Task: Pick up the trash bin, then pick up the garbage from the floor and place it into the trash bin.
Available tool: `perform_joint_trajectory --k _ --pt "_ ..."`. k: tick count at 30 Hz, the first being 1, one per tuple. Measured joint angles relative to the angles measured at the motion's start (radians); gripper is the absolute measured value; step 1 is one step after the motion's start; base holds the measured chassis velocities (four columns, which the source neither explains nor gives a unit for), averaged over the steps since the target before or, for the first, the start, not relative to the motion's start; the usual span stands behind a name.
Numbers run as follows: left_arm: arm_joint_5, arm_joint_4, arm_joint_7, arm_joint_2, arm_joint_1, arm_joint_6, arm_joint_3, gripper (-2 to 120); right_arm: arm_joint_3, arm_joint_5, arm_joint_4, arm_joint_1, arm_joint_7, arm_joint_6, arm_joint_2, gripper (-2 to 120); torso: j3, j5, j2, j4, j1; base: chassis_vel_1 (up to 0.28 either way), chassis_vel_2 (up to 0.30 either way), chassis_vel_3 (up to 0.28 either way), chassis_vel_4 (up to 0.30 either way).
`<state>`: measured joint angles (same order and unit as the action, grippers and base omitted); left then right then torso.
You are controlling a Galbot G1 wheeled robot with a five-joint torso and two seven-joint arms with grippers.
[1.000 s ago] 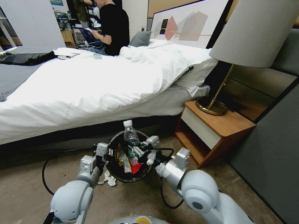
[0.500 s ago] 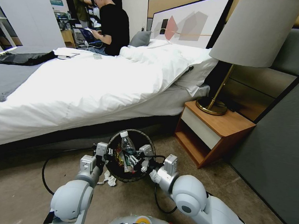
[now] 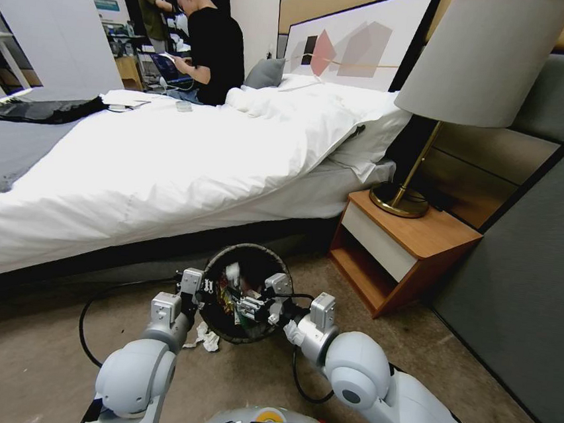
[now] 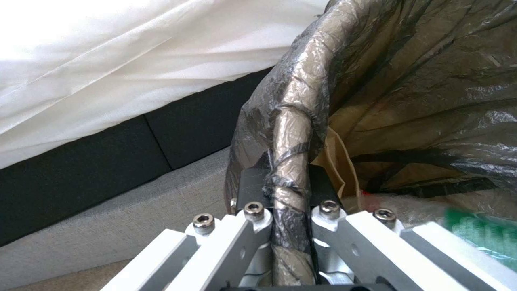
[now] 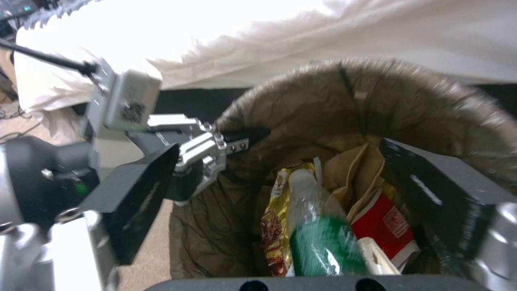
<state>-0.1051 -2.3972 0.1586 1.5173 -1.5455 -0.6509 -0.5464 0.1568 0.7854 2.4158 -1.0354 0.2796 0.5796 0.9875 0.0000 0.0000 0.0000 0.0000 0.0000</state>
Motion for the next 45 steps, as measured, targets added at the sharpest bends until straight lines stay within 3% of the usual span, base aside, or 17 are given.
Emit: perform_joint_trajectory --k 16,22,27,30,32,34,35,38,39,41,45 --pt "0.001 0.005 0.001 0.0 0.004 0.0 0.0 1 -0.226 -0.005 0.086 -0.093 0.001 -0.012 -0.009 100 0.0 0.0001 0.0 0.0 0.0 0.0 0.0 0.0 0.0" --pt "0.007 0.005 0.002 0.0 0.003 0.0 -0.006 1 -0.318 -0.038 0.087 -0.149 0.084 -0.074 0.0 100 0.0 0.0 0.0 0.0001 0.0 0.0 0.0 0.0 0.0" --pt "0.011 0.001 0.001 0.0 -0.001 0.0 -0.013 1 -0.371 -0.097 0.087 -0.2 0.081 -0.116 0.012 100 0.0 0.0001 0.0 0.0003 0.0 0.0 0.0 0.0 0.0" --pt "0.02 -0.008 0.001 -0.003 -0.007 0.0 -0.023 1 -0.521 -0.19 0.086 -0.33 0.022 -0.195 0.063 100 0.0 0.0001 0.0 -0.0003 0.0 0.0 0.0 0.0 0.0" --pt "0.022 -0.01 0.002 -0.004 -0.007 0.0 -0.023 1 -0.565 -0.215 0.086 -0.363 -0.003 -0.219 0.081 100 0.0 0.0001 0.0 -0.0002 0.0 0.0 0.0 0.0 0.0" --pt "0.025 -0.014 0.001 -0.002 -0.012 0.001 -0.025 1 -0.688 -0.296 0.086 -0.459 -0.062 -0.305 0.156 100 0.0 -0.0001 0.0 0.0002 0.0 0.0 0.0 0.0 0.0" --pt "0.025 -0.014 0.001 -0.002 -0.012 0.001 -0.025 1 -0.688 -0.296 0.086 -0.459 -0.062 -0.305 0.156 100 0.0 -0.0001 0.0 0.0002 0.0 0.0 0.0 0.0 0.0" --pt "0.029 -0.022 0.001 0.001 -0.022 0.005 -0.028 1 -0.889 -0.477 0.017 -0.631 -0.201 -0.508 0.291 100 0.0 0.0004 0.0 -0.0001 0.0 0.0 0.0 0.0 0.0" --pt "0.029 -0.022 0.001 0.001 -0.022 0.005 -0.028 1 -0.889 -0.477 0.017 -0.631 -0.201 -0.508 0.291 100 0.0 0.0004 0.0 -0.0001 0.0 0.0 0.0 0.0 0.0" --pt "0.029 -0.026 0.0 0.007 -0.03 0.008 -0.03 1 -0.946 -0.574 -0.044 -0.729 -0.243 -0.64 0.356 100 0.0 0.0 0.0 -0.0002 0.0 0.0 0.0 0.0 0.0" --pt "0.024 -0.028 -0.001 0.011 -0.035 0.01 -0.028 1 -0.942 -0.619 -0.07 -0.759 -0.247 -0.694 0.39 100 0.0 -0.0001 0.0 0.0 0.0 0.0 0.0 0.0 0.0"
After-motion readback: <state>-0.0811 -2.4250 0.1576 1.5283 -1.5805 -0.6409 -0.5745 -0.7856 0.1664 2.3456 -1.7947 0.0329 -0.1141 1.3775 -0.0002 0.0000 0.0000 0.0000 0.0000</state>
